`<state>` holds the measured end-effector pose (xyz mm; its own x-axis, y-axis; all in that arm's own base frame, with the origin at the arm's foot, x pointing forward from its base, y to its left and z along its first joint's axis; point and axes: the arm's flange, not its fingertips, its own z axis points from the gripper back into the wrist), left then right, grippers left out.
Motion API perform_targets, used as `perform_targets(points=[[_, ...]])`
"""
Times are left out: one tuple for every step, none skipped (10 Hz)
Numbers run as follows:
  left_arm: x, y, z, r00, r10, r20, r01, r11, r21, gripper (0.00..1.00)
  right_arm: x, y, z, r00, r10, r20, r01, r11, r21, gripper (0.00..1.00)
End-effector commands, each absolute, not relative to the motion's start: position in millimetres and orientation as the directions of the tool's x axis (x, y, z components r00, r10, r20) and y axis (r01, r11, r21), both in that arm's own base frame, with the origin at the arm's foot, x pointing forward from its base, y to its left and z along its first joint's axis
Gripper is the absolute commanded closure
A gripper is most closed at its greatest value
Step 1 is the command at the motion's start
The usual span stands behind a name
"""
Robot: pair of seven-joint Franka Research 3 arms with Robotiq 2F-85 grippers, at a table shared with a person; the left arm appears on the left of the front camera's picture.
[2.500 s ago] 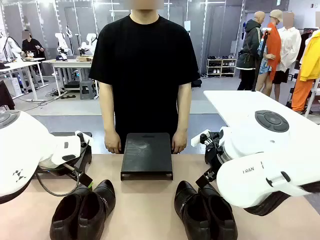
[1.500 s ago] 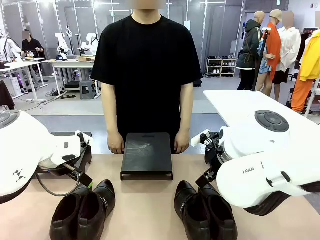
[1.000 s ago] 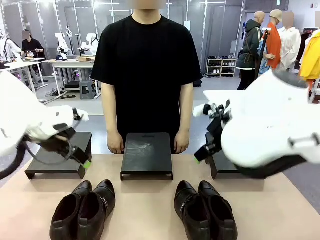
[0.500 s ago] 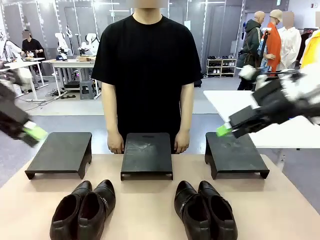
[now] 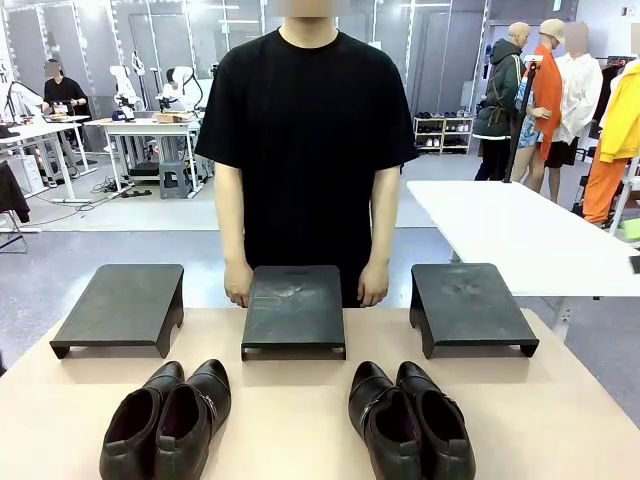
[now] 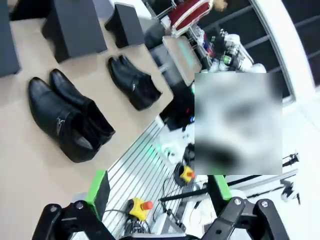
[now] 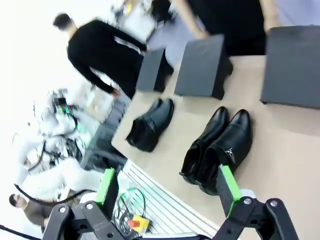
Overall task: Place the shoes on the stand as instructed by the person.
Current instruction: Pick up one pair of Shoes and place it on the Shoes Stand indicated by the person.
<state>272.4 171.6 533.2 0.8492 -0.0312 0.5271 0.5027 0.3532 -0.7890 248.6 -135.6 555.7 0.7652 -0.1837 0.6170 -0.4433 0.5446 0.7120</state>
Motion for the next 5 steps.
perform_targets(points=[[254,199,507,0.828,0.099,0.552,0.502,0.309,-0.808,0.0,188,-159,517,0.686,-0.327,0.65,-0.452,0.508,0.733,0.0],[242,211,497,0.831,0.136,0.54,0.477,0.326,-0.816,0.0,166,-175,504,0.676,-0.383,0.629,-0.423,0.498,0.757,0.0],[235,219,492,0.83,0.166,0.533,0.463,0.329,-0.823,0.0,155,-183,494,0.675,-0.415,0.611,-0.388,0.504,0.771,0.0],[232,221,495,0.818,0.174,0.549,0.475,0.335,-0.814,0.0,148,-185,490,0.649,-0.43,0.627,-0.404,0.504,0.763,0.0],[234,219,501,0.811,0.177,0.557,0.478,0.348,-0.807,0.0,148,-184,487,0.648,-0.436,0.624,-0.396,0.507,0.765,0.0]])
